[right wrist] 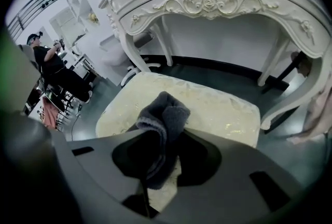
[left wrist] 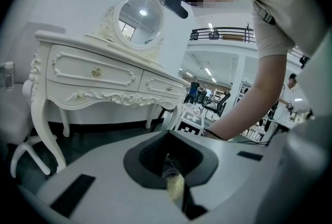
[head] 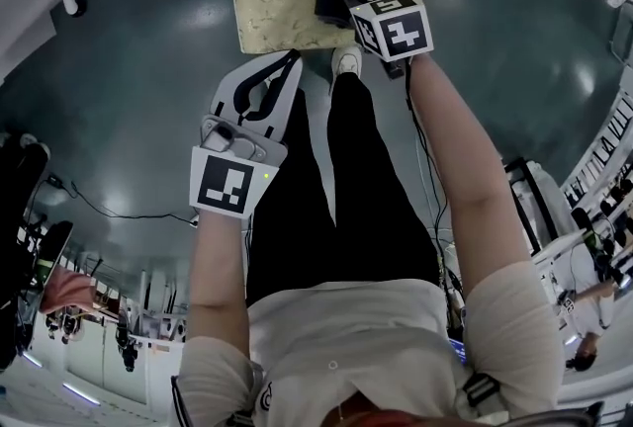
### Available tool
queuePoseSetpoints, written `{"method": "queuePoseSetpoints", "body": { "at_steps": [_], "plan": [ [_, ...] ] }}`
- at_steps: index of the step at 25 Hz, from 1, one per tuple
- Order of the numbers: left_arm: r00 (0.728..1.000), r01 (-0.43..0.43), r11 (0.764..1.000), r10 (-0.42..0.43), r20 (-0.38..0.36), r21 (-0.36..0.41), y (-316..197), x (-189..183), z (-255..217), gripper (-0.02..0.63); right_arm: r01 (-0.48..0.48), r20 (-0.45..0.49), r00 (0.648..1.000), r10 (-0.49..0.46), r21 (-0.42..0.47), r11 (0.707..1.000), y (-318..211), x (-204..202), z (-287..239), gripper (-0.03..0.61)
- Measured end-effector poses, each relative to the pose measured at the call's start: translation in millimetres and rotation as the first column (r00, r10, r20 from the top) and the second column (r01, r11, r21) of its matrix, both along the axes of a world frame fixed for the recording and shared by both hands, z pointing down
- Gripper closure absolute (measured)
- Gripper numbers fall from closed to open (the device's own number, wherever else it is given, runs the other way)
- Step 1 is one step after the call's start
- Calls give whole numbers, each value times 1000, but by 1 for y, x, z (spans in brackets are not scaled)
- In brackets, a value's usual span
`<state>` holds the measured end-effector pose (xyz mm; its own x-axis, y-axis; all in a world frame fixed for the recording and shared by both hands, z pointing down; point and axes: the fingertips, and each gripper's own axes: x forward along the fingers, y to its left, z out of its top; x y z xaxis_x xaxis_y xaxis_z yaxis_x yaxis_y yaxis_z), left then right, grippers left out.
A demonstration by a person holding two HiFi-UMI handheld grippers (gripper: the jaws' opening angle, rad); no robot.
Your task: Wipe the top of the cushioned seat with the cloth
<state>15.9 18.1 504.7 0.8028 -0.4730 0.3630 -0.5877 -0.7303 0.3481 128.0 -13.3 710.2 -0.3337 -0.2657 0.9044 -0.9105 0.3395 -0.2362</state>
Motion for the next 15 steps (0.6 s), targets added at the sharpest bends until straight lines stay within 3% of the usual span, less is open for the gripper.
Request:
{"method": "queuePoseSetpoints", "body": {
  "at_steps": [15],
  "plan": [
    [999, -24, 999, 24, -22, 21, 17, 81, -5, 601, -30, -56, 998, 30, 14, 999, 22, 95, -2, 477]
  ]
}}
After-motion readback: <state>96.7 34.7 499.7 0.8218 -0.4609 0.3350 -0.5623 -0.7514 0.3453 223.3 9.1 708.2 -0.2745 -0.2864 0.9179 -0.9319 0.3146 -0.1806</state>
